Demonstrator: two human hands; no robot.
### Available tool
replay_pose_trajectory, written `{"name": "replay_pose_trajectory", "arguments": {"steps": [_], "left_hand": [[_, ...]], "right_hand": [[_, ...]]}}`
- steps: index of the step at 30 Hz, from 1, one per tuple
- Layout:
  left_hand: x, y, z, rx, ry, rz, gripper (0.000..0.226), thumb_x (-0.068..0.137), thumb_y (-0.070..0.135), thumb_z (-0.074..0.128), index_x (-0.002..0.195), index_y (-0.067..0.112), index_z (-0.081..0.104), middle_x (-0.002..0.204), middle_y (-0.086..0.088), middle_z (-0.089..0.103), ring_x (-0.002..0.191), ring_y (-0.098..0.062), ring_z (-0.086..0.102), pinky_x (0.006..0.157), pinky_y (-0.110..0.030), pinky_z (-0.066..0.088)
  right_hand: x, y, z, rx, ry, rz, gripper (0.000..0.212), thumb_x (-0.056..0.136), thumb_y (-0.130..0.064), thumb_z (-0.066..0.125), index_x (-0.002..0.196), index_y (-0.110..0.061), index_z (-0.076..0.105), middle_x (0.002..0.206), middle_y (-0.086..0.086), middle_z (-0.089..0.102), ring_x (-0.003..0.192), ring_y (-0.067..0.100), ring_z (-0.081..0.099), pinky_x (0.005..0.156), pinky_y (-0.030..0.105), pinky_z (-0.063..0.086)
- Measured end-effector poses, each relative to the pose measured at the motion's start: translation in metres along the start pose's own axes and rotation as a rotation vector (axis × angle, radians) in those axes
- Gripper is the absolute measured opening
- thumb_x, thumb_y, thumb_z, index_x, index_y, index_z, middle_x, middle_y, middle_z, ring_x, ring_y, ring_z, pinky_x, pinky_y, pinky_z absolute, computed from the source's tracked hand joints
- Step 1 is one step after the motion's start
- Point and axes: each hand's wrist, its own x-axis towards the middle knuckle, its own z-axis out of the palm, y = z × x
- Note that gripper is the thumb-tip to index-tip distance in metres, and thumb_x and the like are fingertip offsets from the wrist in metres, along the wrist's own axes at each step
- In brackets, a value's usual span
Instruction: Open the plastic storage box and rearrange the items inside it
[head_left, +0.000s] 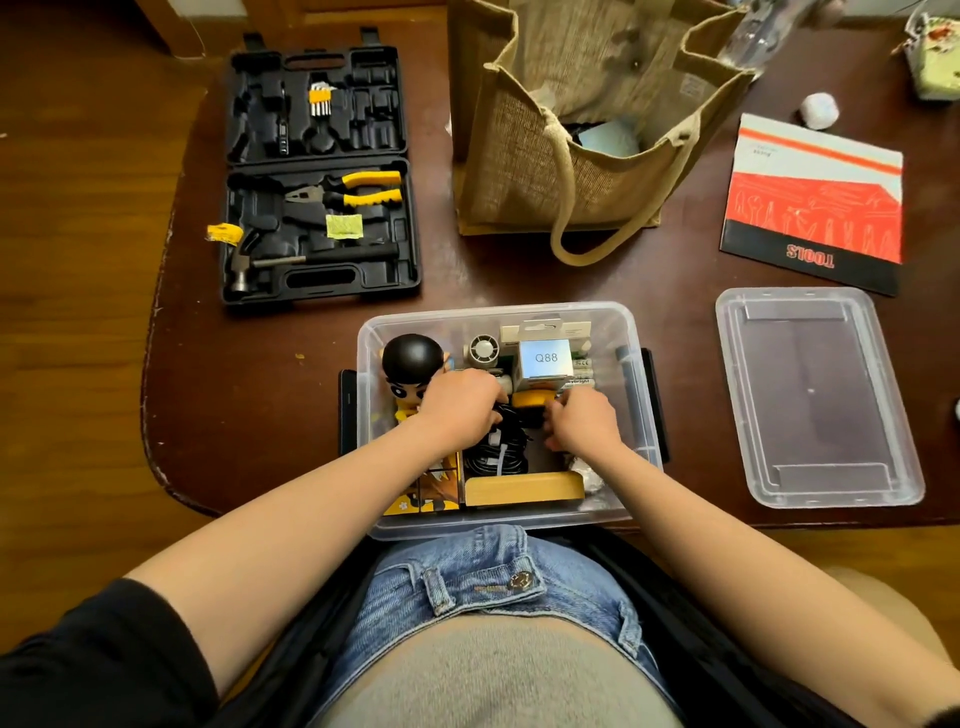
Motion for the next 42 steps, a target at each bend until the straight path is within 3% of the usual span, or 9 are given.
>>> {"name": "replay_pose_trajectory", "arguments": {"steps": [4,7,10,18,24,28,33,37,42], "left_hand": [[0.001,0.003,0.000,-0.004,0.030,0.025,0.032,0.090,0.029,0.060,0.122,0.029,0.060,0.119,-0.001,0.064,0.112,-0.024,0.058,0.084,-0.037,0.045],[0.001,0.005,0.001,0.017,0.067,0.010,0.021,0.089,0.028,0.060,0.110,0.024,0.063,0.104,-0.004,0.067,0.101,-0.027,0.061,0.071,-0.034,0.043],[0.001,0.008,0.004,-0.016,0.117,-0.039,0.020,0.090,0.024,0.059,0.109,0.023,0.065,0.101,-0.007,0.068,0.098,-0.029,0.062,0.069,-0.034,0.041],[0.000,0.002,0.000,-0.224,0.080,-0.038,0.034,0.088,0.022,0.064,0.122,0.022,0.063,0.121,-0.004,0.064,0.114,-0.024,0.057,0.093,-0.038,0.045],[-0.036,-0.031,-0.030,-0.457,0.274,-0.115,0.013,0.090,0.021,0.061,0.096,0.024,0.072,0.091,0.008,0.071,0.077,-0.003,0.059,0.077,-0.026,0.051],[-0.060,-0.052,-0.043,-0.402,0.331,-0.232,0.013,0.089,0.022,0.062,0.094,0.026,0.074,0.093,0.009,0.073,0.084,-0.010,0.065,0.080,-0.033,0.053],[-0.073,-0.061,-0.039,-0.284,0.225,-0.283,0.017,0.090,0.024,0.060,0.101,0.030,0.072,0.100,0.009,0.072,0.090,-0.012,0.065,0.079,-0.031,0.052],[-0.079,-0.061,-0.034,-0.232,0.189,-0.301,0.019,0.090,0.025,0.060,0.104,0.031,0.071,0.103,0.009,0.071,0.095,-0.012,0.065,0.079,-0.031,0.051],[-0.081,-0.055,-0.033,-0.246,0.221,-0.237,0.019,0.091,0.025,0.059,0.105,0.031,0.071,0.102,0.011,0.071,0.093,-0.010,0.065,0.075,-0.028,0.050]], "right_hand": [[0.002,0.004,-0.004,0.094,0.066,0.023,0.032,0.094,-0.026,0.053,0.077,-0.003,0.067,0.068,0.009,0.070,0.056,0.021,0.067,0.065,0.033,0.057],[0.001,0.007,-0.007,0.062,0.058,-0.008,0.037,0.089,-0.033,0.062,0.059,-0.010,0.061,0.058,0.006,0.069,0.053,0.016,0.066,0.067,0.033,0.057],[0.001,0.005,-0.009,-0.006,0.062,-0.039,0.036,0.089,-0.034,0.062,0.065,-0.006,0.065,0.060,0.007,0.069,0.056,0.019,0.068,0.070,0.039,0.058],[-0.002,-0.004,-0.017,-0.047,-0.017,-0.033,0.031,0.092,-0.030,0.058,0.077,-0.005,0.068,0.068,0.009,0.071,0.067,0.024,0.069,0.074,0.040,0.058],[-0.019,-0.002,-0.037,-0.221,-0.213,-0.178,0.041,0.092,-0.033,0.056,0.059,-0.011,0.068,0.063,0.004,0.072,0.050,0.007,0.061,0.071,0.025,0.053],[-0.032,-0.020,-0.039,-0.179,-0.325,-0.295,0.034,0.090,-0.033,0.060,0.063,-0.014,0.069,0.063,0.001,0.071,0.047,0.003,0.060,0.063,0.024,0.055],[-0.036,-0.060,-0.023,-0.251,-0.251,-0.459,0.019,0.088,-0.026,0.060,0.078,-0.013,0.071,0.071,0.001,0.072,0.059,0.011,0.063,0.066,0.027,0.053],[-0.033,-0.085,-0.014,-0.456,-0.135,-0.568,0.015,0.086,-0.020,0.060,0.090,-0.016,0.075,0.091,0.005,0.071,0.084,0.022,0.064,0.076,0.035,0.054],[-0.024,-0.081,-0.048,-0.489,-0.060,-0.481,0.016,0.083,-0.017,0.061,0.082,-0.008,0.074,0.079,0.012,0.071,0.075,0.025,0.066,0.067,0.031,0.051]]}}
